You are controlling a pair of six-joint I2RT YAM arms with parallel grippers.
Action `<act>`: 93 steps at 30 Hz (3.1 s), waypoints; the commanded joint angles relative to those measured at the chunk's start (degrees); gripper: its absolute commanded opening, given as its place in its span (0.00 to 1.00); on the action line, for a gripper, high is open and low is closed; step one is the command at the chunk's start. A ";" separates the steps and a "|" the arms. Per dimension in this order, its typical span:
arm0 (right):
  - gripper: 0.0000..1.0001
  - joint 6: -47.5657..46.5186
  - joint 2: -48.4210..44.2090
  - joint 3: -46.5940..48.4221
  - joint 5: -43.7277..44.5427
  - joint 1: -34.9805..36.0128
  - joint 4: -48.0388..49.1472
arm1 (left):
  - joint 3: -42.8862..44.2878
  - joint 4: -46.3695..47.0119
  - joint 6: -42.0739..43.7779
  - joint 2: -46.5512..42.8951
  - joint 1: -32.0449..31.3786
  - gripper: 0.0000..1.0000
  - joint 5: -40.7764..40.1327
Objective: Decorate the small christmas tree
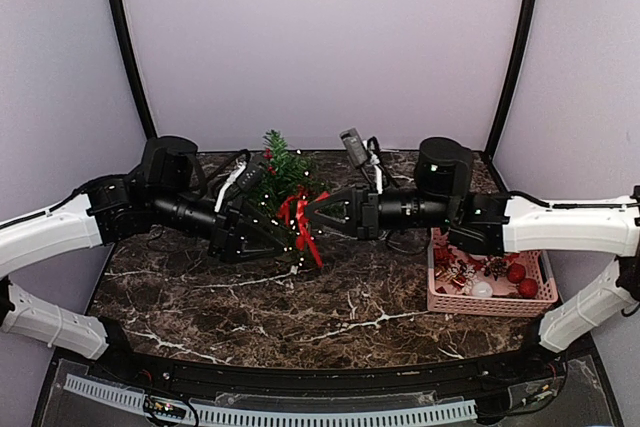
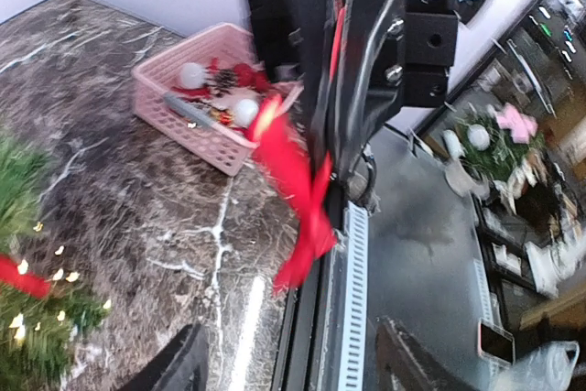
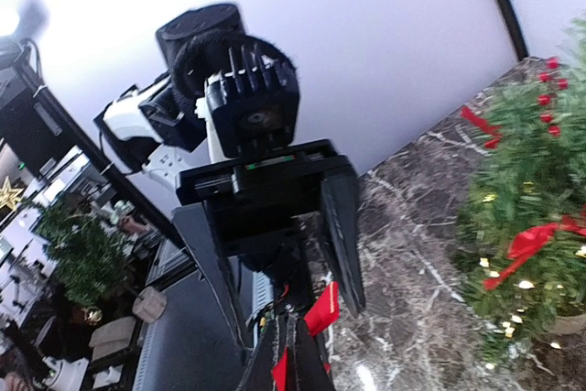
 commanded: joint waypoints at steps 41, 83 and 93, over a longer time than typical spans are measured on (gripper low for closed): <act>0.00 2.13 17.19 21.12 12.29 -12.31 -5.95 | 0.20 3.45 -10.07 -2.47 24.07 0.75 -15.24; 0.00 -7.26 25.01 30.28 22.11 -8.88 -17.81 | 2.44 4.50 -7.13 4.13 24.92 0.74 -11.84; 0.19 -7.58 21.31 27.88 23.34 -8.88 -17.03 | 2.18 4.57 -6.96 3.22 24.98 0.74 -12.12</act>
